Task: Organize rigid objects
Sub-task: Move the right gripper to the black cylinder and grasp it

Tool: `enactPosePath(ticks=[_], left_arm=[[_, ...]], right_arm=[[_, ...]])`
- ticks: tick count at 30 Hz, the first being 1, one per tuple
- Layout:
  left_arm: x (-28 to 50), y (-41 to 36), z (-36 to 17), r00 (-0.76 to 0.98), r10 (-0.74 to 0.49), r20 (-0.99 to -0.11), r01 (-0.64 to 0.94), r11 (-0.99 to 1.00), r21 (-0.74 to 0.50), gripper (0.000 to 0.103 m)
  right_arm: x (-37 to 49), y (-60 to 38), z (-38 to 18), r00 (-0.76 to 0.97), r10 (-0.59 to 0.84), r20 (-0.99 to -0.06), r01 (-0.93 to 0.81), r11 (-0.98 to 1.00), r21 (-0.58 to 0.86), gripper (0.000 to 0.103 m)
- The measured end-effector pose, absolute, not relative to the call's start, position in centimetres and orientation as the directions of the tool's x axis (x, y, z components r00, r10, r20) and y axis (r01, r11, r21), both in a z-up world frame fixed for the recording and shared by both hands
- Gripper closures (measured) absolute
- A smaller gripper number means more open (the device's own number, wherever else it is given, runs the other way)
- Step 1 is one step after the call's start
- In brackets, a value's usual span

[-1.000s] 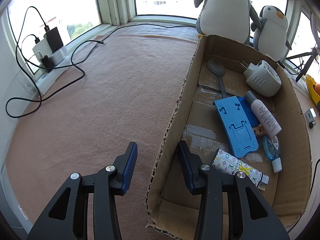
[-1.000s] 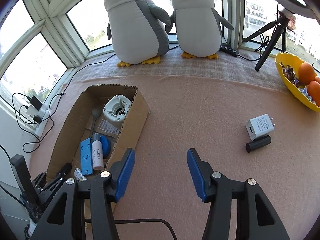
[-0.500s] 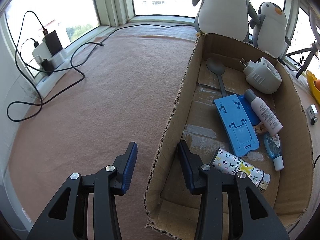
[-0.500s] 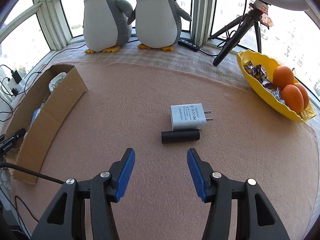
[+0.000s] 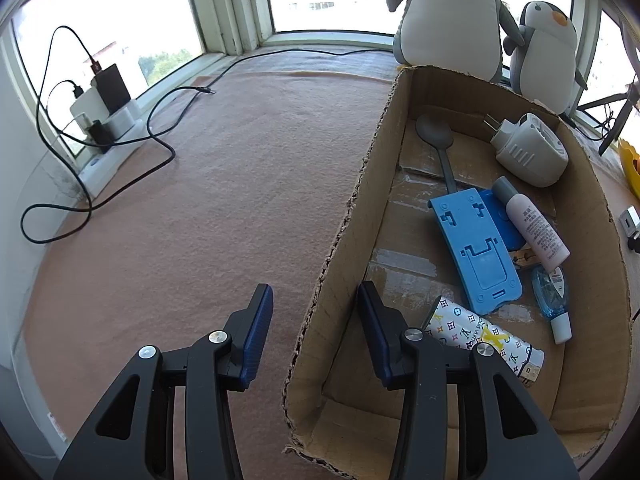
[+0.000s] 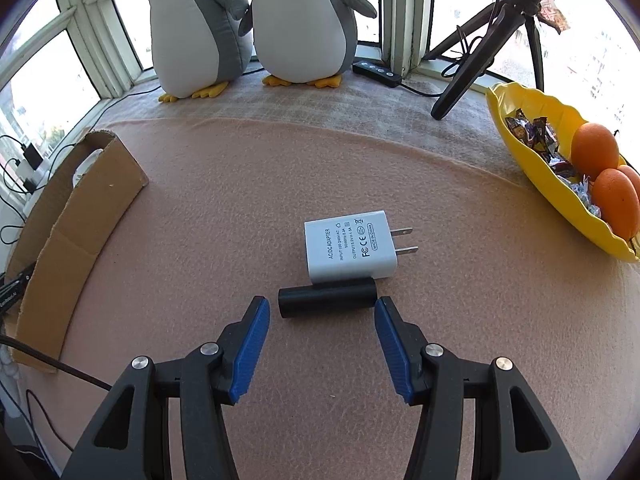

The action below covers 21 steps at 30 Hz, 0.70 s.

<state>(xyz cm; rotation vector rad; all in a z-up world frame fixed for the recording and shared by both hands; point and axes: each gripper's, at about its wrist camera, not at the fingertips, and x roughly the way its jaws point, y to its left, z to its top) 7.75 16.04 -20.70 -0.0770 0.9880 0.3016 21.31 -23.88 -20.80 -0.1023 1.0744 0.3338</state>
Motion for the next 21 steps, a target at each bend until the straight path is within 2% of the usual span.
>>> enactPosePath(ticks=[3,6,9,14,21], left_arm=[[7.8,16.0,-20.7,0.511,0.219,-0.831,-0.284,0.956,0.077,0.059],[7.8,15.9,-20.7,0.511,0.223,-0.831,-0.282,0.956,0.082,0.059],[7.8,15.9,-20.7,0.510,0.225,-0.830,-0.282,0.956,0.085,0.059],[7.8,15.9,-20.7,0.510,0.224,-0.830,-0.283,0.955,0.084,0.059],[7.8,15.9,-20.7,0.511,0.224,-0.830,-0.283,0.956,0.084,0.059]], right_arm=[[21.2,-23.9,-20.7,0.430,0.205,-0.879,-0.329,0.942,0.059,0.051],[20.9,-23.9,-20.4,0.452,0.202,-0.869,-0.349,0.936,0.036,0.042],[21.3,-23.9,-20.3,0.447,0.218,-0.867,-0.360,0.932,0.049,0.040],[22.0,-23.2,-20.9,0.433,0.183,-0.883,-0.391,0.921,0.000,0.040],[22.7,-23.5,-21.6,0.399,0.204,-0.894,-0.376,0.926,0.043,0.042]])
